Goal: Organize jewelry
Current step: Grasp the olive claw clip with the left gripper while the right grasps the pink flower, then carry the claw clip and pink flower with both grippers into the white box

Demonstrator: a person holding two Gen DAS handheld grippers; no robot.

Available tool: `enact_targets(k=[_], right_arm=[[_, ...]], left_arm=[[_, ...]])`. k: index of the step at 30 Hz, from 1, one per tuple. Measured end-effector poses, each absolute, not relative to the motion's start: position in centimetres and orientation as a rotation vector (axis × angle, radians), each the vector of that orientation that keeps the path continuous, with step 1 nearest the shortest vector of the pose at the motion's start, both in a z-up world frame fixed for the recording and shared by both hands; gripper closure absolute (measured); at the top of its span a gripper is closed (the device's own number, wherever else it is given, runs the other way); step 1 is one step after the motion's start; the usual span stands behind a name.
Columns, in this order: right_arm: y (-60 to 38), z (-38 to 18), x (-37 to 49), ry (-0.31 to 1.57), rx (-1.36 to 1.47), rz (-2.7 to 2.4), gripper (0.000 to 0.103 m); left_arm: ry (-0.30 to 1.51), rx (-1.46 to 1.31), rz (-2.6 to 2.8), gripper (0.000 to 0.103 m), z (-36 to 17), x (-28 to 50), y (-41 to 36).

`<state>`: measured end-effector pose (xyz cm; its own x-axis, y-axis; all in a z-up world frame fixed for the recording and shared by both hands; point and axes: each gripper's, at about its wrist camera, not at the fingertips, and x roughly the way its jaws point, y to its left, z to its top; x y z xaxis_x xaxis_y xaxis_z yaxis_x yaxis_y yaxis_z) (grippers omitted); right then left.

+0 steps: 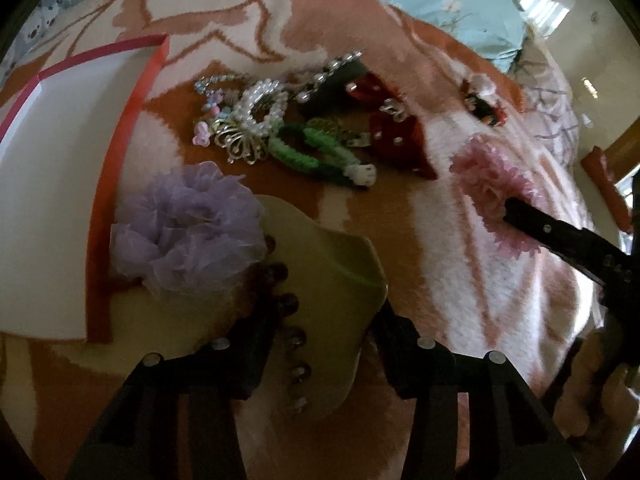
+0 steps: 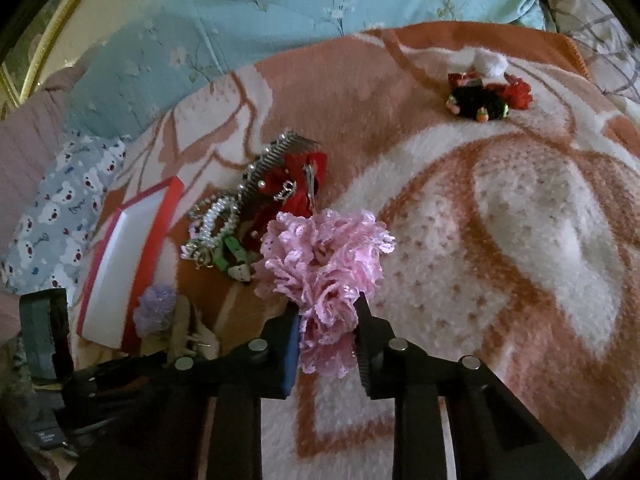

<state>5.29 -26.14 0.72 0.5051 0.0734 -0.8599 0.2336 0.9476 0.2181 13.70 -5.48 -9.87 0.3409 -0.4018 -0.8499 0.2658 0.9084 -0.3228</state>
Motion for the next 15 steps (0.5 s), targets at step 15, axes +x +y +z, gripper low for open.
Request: enact_targets(k=[15], right_arm=[[-20.9,3.4,6.1,0.999,0.313,0.048,0.081]], left_arm=[[0.991,-0.165,-0.442,0.057,-2.8,8.8,0.7]])
